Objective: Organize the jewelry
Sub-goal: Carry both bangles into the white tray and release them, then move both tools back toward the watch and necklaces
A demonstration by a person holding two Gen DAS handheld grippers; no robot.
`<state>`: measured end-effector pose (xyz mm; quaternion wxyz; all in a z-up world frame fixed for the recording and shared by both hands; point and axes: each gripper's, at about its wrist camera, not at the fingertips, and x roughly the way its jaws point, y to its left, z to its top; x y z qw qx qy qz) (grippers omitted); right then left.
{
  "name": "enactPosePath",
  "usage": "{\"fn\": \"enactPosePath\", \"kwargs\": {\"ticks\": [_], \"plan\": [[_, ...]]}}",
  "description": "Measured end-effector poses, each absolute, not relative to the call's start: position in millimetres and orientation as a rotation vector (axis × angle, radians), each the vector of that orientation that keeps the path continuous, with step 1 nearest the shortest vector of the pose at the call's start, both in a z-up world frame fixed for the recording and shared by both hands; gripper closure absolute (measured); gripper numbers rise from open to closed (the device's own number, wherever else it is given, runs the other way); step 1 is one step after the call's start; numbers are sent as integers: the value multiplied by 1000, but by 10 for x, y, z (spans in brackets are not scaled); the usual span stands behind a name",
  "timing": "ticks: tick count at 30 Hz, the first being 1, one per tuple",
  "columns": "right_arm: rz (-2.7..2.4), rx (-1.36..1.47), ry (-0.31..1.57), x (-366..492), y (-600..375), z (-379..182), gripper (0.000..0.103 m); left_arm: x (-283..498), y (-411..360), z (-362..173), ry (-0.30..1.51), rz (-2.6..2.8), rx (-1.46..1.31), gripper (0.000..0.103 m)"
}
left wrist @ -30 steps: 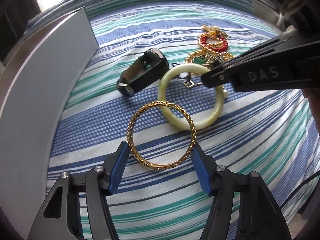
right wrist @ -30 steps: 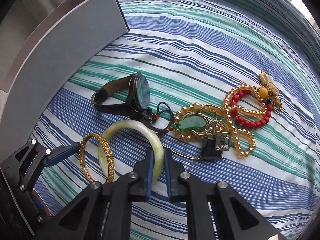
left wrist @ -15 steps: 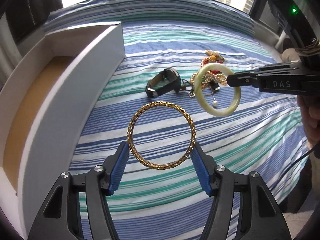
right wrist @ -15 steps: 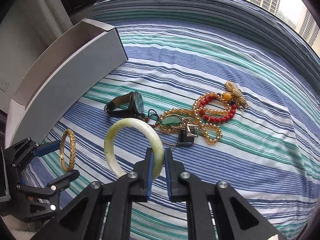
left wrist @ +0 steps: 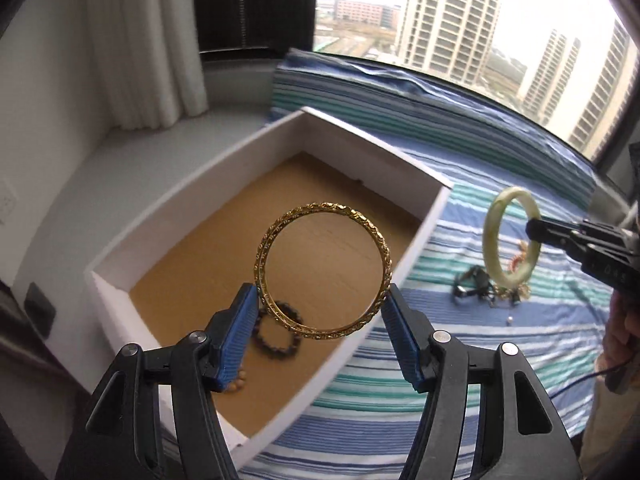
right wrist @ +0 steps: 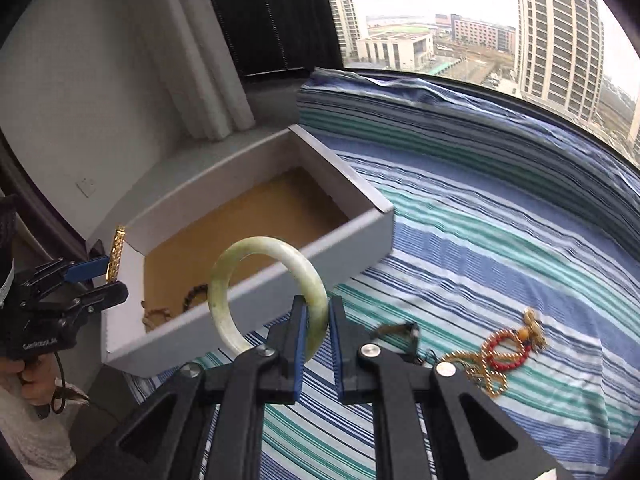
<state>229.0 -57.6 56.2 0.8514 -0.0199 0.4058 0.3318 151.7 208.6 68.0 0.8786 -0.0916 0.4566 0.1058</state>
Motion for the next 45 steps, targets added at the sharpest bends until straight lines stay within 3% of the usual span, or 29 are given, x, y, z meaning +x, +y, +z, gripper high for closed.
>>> {"fn": "enactPosePath", "kwargs": {"ticks": [7, 20, 22, 24, 25, 26, 27, 37, 41, 45], "plan": [[840, -64, 871, 2450, 336, 573, 92, 1592, 2729, 300, 1022, 354, -275, 39], [816, -156, 1069, 2976, 1386, -431, 91, 1997, 3418, -829, 1200, 501, -352, 38], [809, -161, 1085, 3011, 1450, -576, 91, 2012, 3416, -917, 1214, 513, -337, 34], [790, -175, 1092, 3016, 1480, -668, 86, 2029, 3422, -995, 1239, 532, -328, 18], [773, -181, 1080, 3001, 1456, -666, 81, 2020, 3426, -997, 1237, 539, -329, 17], [761, -181, 1068, 2994, 1435, -644, 66, 1999, 3419, -972, 1228, 536, -333, 17], [760, -166, 1059, 2987, 1393, -598, 61, 1961, 3418, -924, 1218, 529, -339, 17], [783, -72, 828, 2605, 152, 634, 61, 1520, 2397, 146, 978, 308, -254, 6], [702, -71, 775, 2385, -571, 858, 57, 1594, 1809, 176, 986, 156, -221, 6], [606, -45, 794, 2201, -1217, 707, 57, 1583, 1168, -47, 1047, 18, -170, 6]]}}
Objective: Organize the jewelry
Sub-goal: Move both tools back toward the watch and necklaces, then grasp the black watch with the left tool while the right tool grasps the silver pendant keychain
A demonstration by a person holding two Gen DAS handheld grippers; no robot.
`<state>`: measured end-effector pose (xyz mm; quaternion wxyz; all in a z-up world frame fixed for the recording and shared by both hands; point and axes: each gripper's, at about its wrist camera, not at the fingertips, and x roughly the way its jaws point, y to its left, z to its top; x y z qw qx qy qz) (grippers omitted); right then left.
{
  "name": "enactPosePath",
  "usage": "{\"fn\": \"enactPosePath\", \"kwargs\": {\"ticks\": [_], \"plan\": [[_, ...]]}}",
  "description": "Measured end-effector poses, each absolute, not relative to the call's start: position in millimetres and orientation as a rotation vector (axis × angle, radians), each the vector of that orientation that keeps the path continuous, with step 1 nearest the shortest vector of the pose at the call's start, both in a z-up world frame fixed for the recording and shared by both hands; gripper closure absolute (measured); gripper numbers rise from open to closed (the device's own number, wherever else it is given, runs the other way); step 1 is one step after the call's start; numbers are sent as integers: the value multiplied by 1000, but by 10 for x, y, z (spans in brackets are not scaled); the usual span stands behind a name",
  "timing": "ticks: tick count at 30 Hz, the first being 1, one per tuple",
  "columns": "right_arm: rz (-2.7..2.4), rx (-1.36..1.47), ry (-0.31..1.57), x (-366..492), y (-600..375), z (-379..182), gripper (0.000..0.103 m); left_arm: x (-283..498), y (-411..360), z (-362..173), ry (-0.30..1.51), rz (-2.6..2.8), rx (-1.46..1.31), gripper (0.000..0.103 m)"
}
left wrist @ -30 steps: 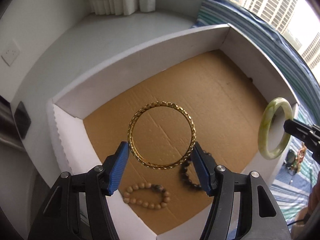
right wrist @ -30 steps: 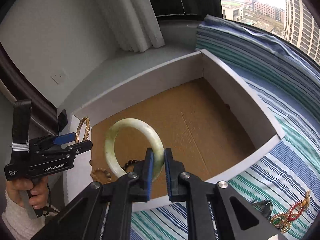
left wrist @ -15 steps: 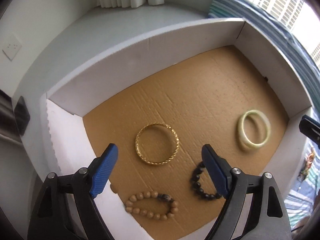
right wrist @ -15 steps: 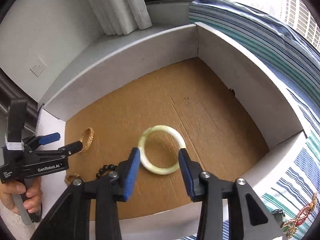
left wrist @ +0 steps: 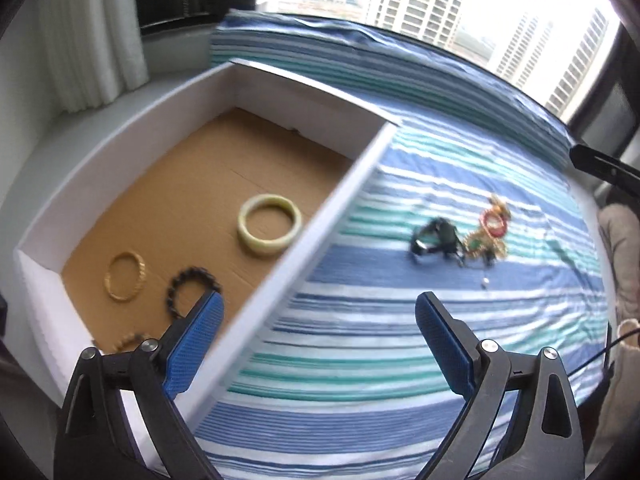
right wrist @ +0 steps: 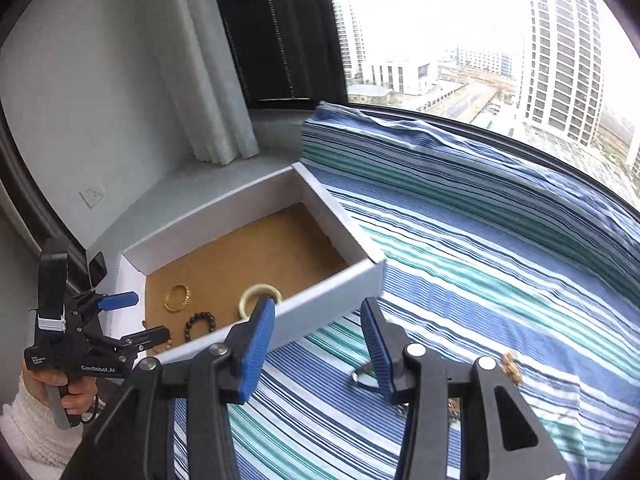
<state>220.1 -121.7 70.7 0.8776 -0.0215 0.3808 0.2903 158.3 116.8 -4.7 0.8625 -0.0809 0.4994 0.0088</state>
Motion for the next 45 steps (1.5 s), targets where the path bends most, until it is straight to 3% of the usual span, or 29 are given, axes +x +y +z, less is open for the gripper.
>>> {"fn": "enactPosePath", "kwargs": {"ticks": [8, 14, 29, 39, 45], "plan": [[385, 106, 959, 1814, -2276, -372, 57, 1386, 213, -946, 1242, -104, -96, 6], [317, 210, 1096, 1603, -2708, -1033, 57, 1402, 49, -1021, 1277, -106, -71, 6], [371, 205, 1132, 1722, -2531, -1075, 57, 1918, -63, -929, 1297, -136, -65, 6], [376, 306, 1310, 2792, -2483, -1251, 57, 3083, -135, -837, 1426, -176, -239, 7], [351, 178, 1354, 3137, -2229, -1348, 57, 3441, -208, -1084, 1501, -145, -262, 11]]}}
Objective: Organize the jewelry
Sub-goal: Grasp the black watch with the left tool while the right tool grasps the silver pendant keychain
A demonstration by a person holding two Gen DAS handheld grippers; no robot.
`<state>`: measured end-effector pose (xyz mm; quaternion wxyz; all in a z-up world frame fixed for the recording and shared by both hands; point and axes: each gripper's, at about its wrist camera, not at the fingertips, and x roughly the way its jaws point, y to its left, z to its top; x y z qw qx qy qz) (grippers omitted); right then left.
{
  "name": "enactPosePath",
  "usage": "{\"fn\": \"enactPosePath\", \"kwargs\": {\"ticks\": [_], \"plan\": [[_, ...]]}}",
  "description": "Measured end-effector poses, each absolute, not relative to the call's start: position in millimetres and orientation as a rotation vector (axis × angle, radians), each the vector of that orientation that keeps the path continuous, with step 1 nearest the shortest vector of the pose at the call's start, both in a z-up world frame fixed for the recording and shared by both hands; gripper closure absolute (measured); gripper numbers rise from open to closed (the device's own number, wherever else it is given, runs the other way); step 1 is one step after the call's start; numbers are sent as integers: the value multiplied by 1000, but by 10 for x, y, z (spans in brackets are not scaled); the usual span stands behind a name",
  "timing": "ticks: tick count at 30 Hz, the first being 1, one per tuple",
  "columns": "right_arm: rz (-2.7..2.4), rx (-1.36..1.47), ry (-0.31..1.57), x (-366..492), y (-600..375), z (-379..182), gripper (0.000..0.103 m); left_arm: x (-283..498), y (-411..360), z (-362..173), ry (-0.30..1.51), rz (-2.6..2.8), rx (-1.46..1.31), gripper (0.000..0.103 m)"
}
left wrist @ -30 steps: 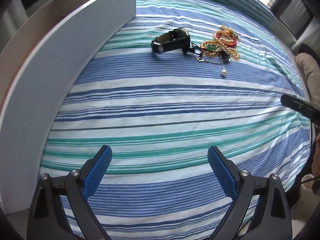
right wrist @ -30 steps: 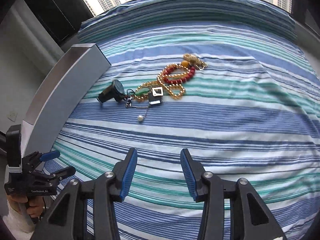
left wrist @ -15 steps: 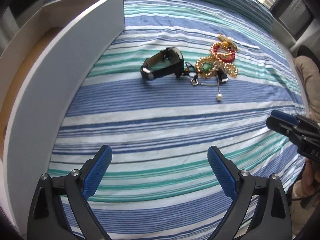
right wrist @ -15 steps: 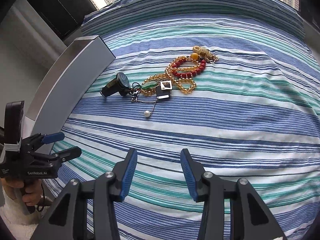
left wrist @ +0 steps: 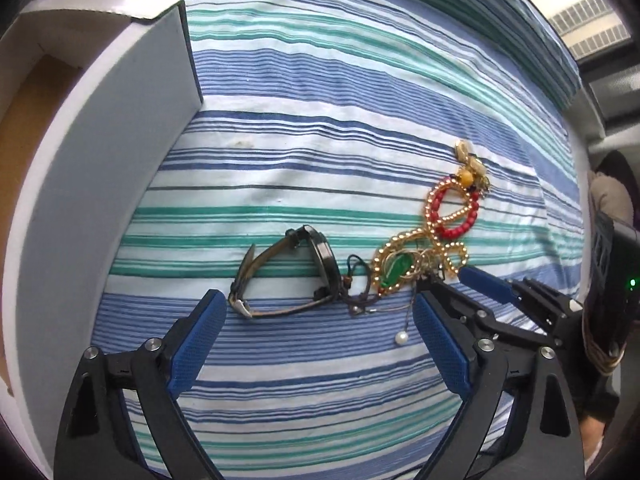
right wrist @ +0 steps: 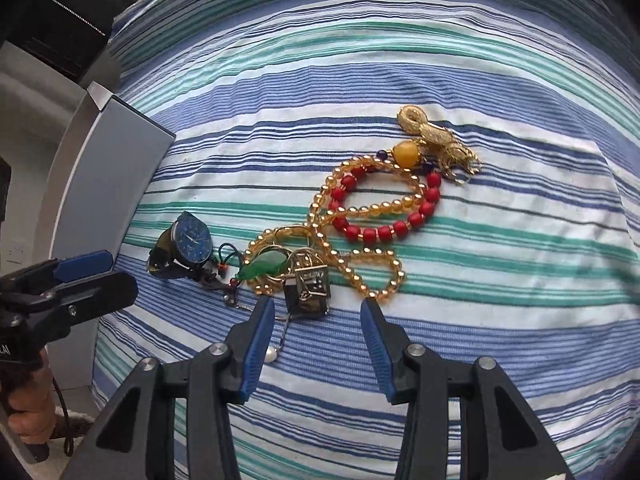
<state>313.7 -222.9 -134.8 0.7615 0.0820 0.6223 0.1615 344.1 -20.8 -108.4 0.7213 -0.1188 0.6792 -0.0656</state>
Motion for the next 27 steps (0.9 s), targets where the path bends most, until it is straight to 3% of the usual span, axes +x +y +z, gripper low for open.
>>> {"fn": "enactPosePath", "kwargs": {"ticks": [9, 11, 12, 13, 14, 15, 27], "plan": [[359, 71, 1386, 3256, -1962, -1473, 57, 3571, -351, -1233, 1545, -159, -250, 20], [353, 40, 1386, 3248, -1902, -1488, 57, 3584, -357, -1260, 1550, -145, -249, 32], [350, 26, 1383, 3239, -1882, -1497, 58, 3587, -351, -1282, 1555, -137, -252, 46], [346, 7, 1371, 3226, -1855, -1491, 58, 3595, -333, -1313, 1562, -133, -260, 75], [343, -18, 1357, 3208, -1829, -1480, 66, 3592, -325, -1354, 1575, -134, -270, 90], [351, -25, 1341, 3187, -1808, -1460, 72, 3582, -314, -1377, 1582, -138, -287, 93], [389, -34, 1251, 2859, -1935, -952, 72, 3224, -217, -883, 1477, -163, -246, 94]]}}
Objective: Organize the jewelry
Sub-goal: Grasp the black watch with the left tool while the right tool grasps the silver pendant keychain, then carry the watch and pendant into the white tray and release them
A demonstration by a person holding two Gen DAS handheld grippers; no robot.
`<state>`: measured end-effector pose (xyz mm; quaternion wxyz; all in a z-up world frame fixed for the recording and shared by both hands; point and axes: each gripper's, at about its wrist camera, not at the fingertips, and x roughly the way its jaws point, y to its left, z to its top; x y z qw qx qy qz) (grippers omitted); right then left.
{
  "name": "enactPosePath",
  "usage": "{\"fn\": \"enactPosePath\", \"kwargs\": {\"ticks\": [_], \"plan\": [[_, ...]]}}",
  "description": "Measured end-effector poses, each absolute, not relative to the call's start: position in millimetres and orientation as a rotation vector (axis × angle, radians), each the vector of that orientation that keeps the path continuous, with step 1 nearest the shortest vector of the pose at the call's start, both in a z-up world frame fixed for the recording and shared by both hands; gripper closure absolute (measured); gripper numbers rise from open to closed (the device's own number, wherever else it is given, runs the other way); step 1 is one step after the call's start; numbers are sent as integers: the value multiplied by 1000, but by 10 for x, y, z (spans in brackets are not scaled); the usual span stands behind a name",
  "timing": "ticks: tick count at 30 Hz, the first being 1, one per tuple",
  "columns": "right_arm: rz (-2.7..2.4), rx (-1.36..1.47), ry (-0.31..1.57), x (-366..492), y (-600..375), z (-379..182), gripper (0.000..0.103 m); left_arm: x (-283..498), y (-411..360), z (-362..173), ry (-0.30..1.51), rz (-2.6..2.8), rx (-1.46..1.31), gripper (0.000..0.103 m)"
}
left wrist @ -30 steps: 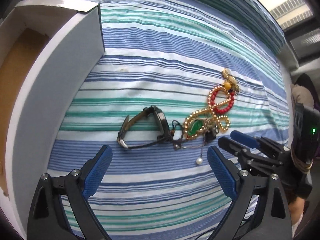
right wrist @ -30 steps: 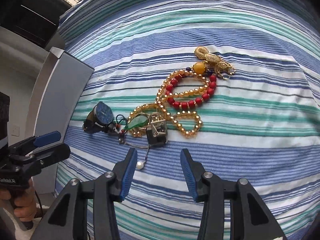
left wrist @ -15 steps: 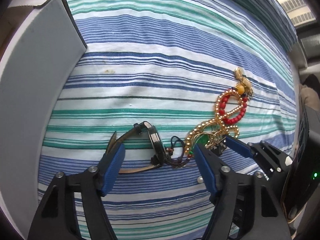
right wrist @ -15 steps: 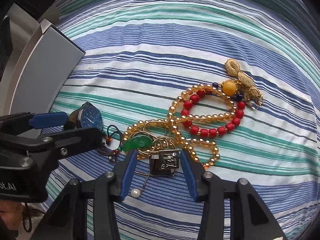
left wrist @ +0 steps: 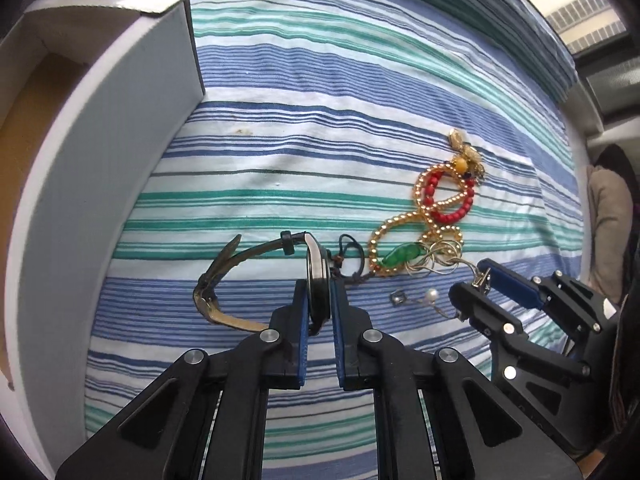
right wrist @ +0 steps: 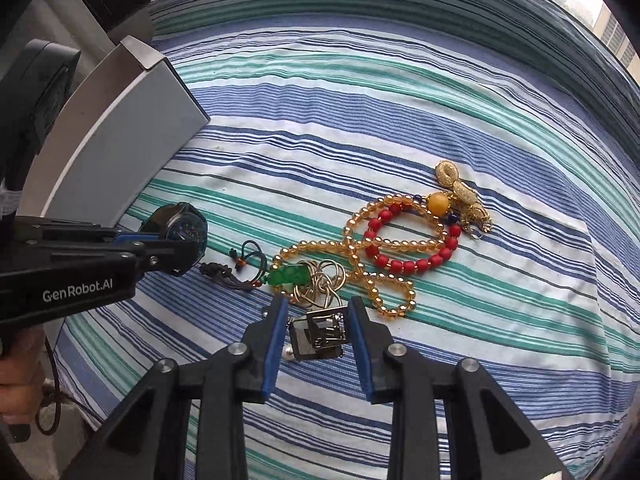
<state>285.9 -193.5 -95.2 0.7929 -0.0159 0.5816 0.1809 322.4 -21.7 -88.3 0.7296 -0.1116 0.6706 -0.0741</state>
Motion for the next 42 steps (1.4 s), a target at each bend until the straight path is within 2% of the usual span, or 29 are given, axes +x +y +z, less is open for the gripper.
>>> {"fn": "enactPosePath", "kwargs": {"ticks": [18, 31, 36, 42], "plan": [[460, -104, 1078, 2441, -1780, 103, 72, 2521, 240, 59, 1322, -197, -214, 94], [647, -175, 872, 2224, -765, 825, 72, 1929, 1597, 710, 1111, 62, -197, 94], [731, -187, 824, 2265, -198, 1000, 72, 1912, 2111, 714, 1086, 168, -215, 94], [819, -195, 822, 2482, 596, 977, 72, 2076, 2611, 402, 1097, 279, -243, 94]]}}
